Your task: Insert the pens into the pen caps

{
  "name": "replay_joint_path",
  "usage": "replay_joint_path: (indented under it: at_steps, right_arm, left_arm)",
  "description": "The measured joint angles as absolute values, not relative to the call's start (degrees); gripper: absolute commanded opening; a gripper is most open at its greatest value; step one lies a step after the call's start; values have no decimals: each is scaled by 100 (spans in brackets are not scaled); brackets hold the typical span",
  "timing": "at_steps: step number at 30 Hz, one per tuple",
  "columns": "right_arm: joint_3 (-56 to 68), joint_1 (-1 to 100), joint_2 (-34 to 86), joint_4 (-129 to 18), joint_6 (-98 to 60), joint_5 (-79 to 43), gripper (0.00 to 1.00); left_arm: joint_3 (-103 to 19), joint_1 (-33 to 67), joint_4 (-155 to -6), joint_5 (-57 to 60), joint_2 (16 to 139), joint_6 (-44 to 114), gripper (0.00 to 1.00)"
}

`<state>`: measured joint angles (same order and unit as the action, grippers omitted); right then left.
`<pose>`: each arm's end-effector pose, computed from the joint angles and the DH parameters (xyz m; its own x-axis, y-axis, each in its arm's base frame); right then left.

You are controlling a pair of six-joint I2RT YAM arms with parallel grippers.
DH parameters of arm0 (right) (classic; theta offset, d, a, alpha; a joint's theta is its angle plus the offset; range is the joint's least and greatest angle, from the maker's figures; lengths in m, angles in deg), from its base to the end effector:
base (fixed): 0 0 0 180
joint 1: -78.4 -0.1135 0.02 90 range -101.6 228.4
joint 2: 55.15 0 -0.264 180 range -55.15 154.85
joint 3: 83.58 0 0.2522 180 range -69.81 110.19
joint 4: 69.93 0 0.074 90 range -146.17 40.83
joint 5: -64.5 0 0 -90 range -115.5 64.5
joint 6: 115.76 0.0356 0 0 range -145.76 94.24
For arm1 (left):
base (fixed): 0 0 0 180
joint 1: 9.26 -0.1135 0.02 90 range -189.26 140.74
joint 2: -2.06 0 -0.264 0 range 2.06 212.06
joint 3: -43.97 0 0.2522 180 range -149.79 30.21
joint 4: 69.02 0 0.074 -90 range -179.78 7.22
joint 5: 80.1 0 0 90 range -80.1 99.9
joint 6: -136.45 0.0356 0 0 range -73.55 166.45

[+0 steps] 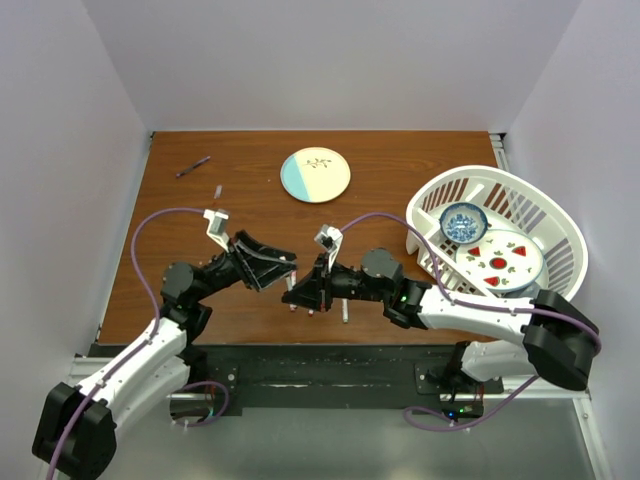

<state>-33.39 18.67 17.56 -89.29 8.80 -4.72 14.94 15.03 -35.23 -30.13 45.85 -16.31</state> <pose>0.1311 0.2496 0.2631 -0.5822 0.0546 -0.8112 -0.7963 0.1632 0.5825 0.1446 -0.0904 0.2650 -0.6368 -0.4595 -0.6192 0.6621 0.0857 -0.7445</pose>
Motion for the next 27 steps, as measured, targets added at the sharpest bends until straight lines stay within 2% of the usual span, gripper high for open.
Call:
replay_joint_path:
  at_steps: [6, 9, 10, 11, 19, 27]
  right_arm:
    - [-3339, 1867, 1732, -8942, 876, -398, 0]
    - [-3343, 1867, 1681, -8942, 874, -367, 0]
    - [-3346, 1867, 1668, -8942, 874, -365, 0]
    - [-3346, 1867, 1655, -8942, 876, -369, 0]
    - [-3363, 1863, 1570, -8792, 861, -409, 0]
    - [-2817, 2046, 1509, -7644, 618, -262, 0]
  left_arm:
    - [1348, 1503, -3551, -3015, 4722, -1561, 52]
    - [1345, 1503, -3577, -3015, 4720, -1541, 29]
    - [1345, 1503, -3584, -3017, 4720, -1539, 7]
    - [1345, 1503, -3588, -3017, 4711, -1546, 0]
    - [1485, 1700, -3403, -2921, 4626, -1644, 0]
    - [1922, 1997, -2815, -2060, 4532, -1705, 0]
